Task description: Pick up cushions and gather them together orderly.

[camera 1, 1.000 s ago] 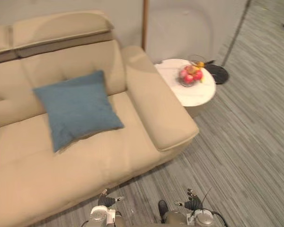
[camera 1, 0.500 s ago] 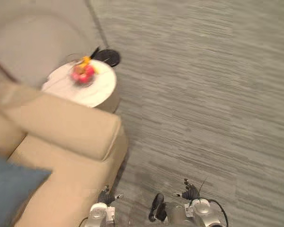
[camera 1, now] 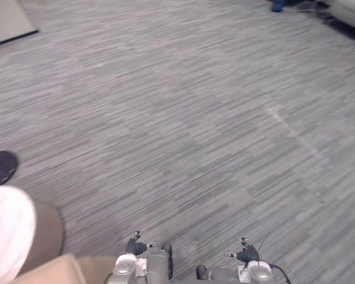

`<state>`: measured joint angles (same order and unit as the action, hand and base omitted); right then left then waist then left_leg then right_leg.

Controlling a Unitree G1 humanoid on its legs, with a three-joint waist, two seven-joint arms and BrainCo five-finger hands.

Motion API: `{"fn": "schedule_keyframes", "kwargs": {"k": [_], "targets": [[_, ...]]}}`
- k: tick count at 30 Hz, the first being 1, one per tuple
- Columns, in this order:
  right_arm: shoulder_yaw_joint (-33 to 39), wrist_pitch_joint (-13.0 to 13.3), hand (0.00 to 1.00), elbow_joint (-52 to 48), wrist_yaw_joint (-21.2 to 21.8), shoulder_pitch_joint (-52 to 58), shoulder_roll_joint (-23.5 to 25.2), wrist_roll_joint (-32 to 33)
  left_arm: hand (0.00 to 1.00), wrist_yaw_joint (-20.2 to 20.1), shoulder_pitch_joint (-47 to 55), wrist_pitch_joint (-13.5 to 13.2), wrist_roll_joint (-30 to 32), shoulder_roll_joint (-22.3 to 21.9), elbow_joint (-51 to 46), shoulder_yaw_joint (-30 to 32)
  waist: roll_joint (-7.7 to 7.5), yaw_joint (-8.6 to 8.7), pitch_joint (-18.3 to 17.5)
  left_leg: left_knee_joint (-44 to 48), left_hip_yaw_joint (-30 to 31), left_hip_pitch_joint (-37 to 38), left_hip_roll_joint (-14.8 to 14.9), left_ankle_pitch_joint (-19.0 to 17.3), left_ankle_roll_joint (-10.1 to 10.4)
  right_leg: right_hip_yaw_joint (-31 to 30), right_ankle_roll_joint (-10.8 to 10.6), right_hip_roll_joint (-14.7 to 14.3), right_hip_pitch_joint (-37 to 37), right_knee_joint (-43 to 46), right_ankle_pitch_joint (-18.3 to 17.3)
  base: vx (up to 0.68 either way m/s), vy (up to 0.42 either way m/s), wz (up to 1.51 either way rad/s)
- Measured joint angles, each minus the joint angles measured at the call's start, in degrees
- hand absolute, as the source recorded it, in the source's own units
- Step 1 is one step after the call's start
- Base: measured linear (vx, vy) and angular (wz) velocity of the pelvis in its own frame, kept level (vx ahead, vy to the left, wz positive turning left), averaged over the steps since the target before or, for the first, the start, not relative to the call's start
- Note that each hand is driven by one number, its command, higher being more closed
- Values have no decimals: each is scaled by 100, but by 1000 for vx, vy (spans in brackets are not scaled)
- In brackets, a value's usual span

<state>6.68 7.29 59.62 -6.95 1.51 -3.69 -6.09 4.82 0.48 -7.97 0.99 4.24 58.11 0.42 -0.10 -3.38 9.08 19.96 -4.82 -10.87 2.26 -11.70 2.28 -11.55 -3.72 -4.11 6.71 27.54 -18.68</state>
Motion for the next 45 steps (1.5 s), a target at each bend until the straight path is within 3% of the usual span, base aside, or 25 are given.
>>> {"fn": "schedule_keyframes", "kwargs": {"k": [1, 2, 3, 4, 5, 6, 8, 11, 13, 15, 18, 20, 21, 22, 26, 27, 28, 29, 33, 35, 38, 39, 42, 43, 45], "targets": [[15, -1, 0, 18, 0, -39, 8, 13, 0, 2, 25, 5, 13, 35, 25, -138, 27, -2, 18, -112, -282, 248, 22, -36, -61, 503, -322, 218, 248, 490, -49, 357, 174, -116], [23, 0, 0, 19, 0, -44, 8, 43, 0, 0, 5, 8, 18, 46, 65, -221, 31, 18, 20, -176, -351, 332, 18, -41, -70, 757, -311, 336, 314, 628, -75, 341, 148, -94], [110, -2, 0, 15, 1, -83, 20, 168, 0, 1, -110, 60, 26, 56, 114, -466, 44, 52, 24, -421, -537, 641, 39, -47, -80, 1611, -130, 731, 453, 835, -187, 680, -4, -153], [221, -2, 0, -18, -7, -310, -105, 193, 0, 8, -428, 91, 18, 50, 97, -659, 363, 114, 157, -1111, -1032, 1365, 447, -47, -66, 2797, 156, 924, 941, 395, -120, 745, -97, -162], [223, -3, 0, -27, -27, -315, -100, 219, 0, 10, -455, 88, 11, 74, 102, -673, 350, 140, 148, -1099, -1069, 1426, 501, -67, -7, 2934, 272, 872, 1049, -152, 256, 781, -213, -146], [234, 0, 0, -28, -42, -227, -58, 239, 0, 8, -424, 90, 11, 126, 103, -712, 193, 153, 83, -1043, -1108, 1549, 422, -188, 181, 2925, 512, 934, 970, -1037, 1403, 396, -176, -51], [287, -12, 0, -13, -64, -325, -123, 274, 0, -9, -438, 104, 8, -47, 122, -709, 414, 192, 108, -487, -1016, 1426, 628, -319, 337, 2933, 726, 791, 909, -887, 1395, 410, -176, -43], [600, -2, 0, -15, -73, -169, -141, 398, 0, -8, -429, 100, 23, -272, 116, -680, 492, 346, 108, 1187, -657, 1041, 893, -73, 398, 2958, 665, 555, 332, -1102, 900, 402, -236, -11], [634, -20, 0, -26, -84, -100, -105, 430, 0, -15, -354, 105, 26, -351, 105, -446, 548, 265, 163, 3383, -431, 261, 1340, 885, -106, 2737, 810, 272, -266, -1293, 748, 305, -66, -70], [674, -26, 0, -1, -90, -77, -103, 460, 0, -24, -308, 96, 26, -321, 48, -472, 429, 147, 204, 4163, -425, -403, 1210, 103, -67, 2281, 871, 253, -704, -1458, 658, 455, -14, -104], [768, -39, 0, -1, -100, -99, -90, 594, 0, -17, -353, 88, 42, -308, -24, -488, 335, 83, 258, 3039, -550, -842, 713, -313, -7, 1834, 846, 469, -1114, -1712, 644, 406, 66, -87], [881, -51, 0, 30, -97, -117, -98, 623, 0, -18, -366, 78, 112, -348, -41, -497, 333, 21, 253, 1420, -300, -904, 255, -194, 146, 1546, 676, 650, -1308, -1834, 538, 408, 165, -94], [872, -54, 0, 33, -91, -51, -166, 622, 0, -18, -277, 70, 124, -391, -55, -583, 534, -24, 127, 11, 49, -892, 122, 406, 311, 1317, 438, 586, -1383, -1994, 387, 406, 214, -91], [872, -92, 0, 74, -93, -85, -103, 625, 0, -29, -263, 64, 133, -359, -15, -603, 483, -3, 37, 31, 10, -832, -7, 718, 47, 1120, 335, 705, -1500, -2052, 293, 445, 205, -71], [882, -129, 0, 265, -37, -47, -28, 608, 0, -50, -287, 55, 167, -265, -13, -595, 200, -50, -10, 322, -294, -665, -178, 22, -213, 713, 58, 968, -919, -578, 145, 467, 160, -33], [877, -128, 0, 262, -26, -54, -21, 606, 0, -55, -268, 62, 166, -257, -8, -609, 156, -33, 0, 277, -397, -464, -183, -89, -209, 628, -305, 983, -631, 235, 196, 433, 135, -48], [878, -125, 0, 258, -15, -51, 3, 607, 0, -58, -241, 85, 166, -208, 4, -665, 108, 14, 9, 224, -462, -148, -204, -253, -227, 561, -956, 1023, -263, 1260, 407, 442, 92, -41], [892, -122, 0, 237, 7, -34, 43, 620, 0, -60, -206, 96, 165, -108, 24, -807, 81, 33, -9, 176, -511, 238, -202, -408, -260, 679, -1111, 1059, 82, 2245, 427, 452, 75, -41], [881, -111, 0, 203, 26, -129, 1, 610, 0, -53, -288, 117, 166, 15, 237, -995, 88, 129, -26, -660, -643, 1404, -85, -483, -246, 2115, -5, 1348, 898, 2205, -138, 472, -24, -18], [879, -99, 0, 183, 30, -293, -70, 612, 0, -53, -373, 117, 165, -15, 229, -1016, 240, 192, 47, -1027, -672, 1786, 139, -481, -242, 2534, 112, 1192, 1355, 1279, -89, 567, -131, 0], [885, -98, 0, 73, 15, -318, -150, 621, 0, -56, -429, 103, 178, -29, 220, -1050, 229, 404, 57, -1339, -559, 2243, 245, -509, -84, 2311, 95, 1022, 1647, -950, 1449, 602, -229, 43], [913, -98, 0, 65, 5, -258, -238, 625, 0, -55, -426, 103, 191, -103, 251, -1021, 331, 446, 38, -1251, -441, 2421, 384, -606, 89, 2215, 419, 905, 1643, -702, 1900, 774, -336, 13], [897, -108, 0, 30, 22, -312, -377, 614, 0, -60, -403, 95, 236, -270, 265, -811, 592, 376, -49, 719, -153, 1618, 749, -268, 367, 2252, 609, 687, 1650, -164, 1181, 633, -317, -13], [888, -126, 0, 57, 31, -311, -353, 614, 0, -67, -371, 102, 232, -290, 266, -629, 680, 347, 39, 2365, 1, 940, 1009, 438, 319, 2244, 746, 487, 1238, -320, 987, 618, -300, -33], [887, -150, 0, 192, 24, -314, -301, 621, 0, -67, -364, 101, 225, -235, 262, -526, 670, 301, 198, 3965, -78, 412, 1283, 157, 235, 2200, 892, 246, 382, -719, 876, 605, -205, -35]]}}
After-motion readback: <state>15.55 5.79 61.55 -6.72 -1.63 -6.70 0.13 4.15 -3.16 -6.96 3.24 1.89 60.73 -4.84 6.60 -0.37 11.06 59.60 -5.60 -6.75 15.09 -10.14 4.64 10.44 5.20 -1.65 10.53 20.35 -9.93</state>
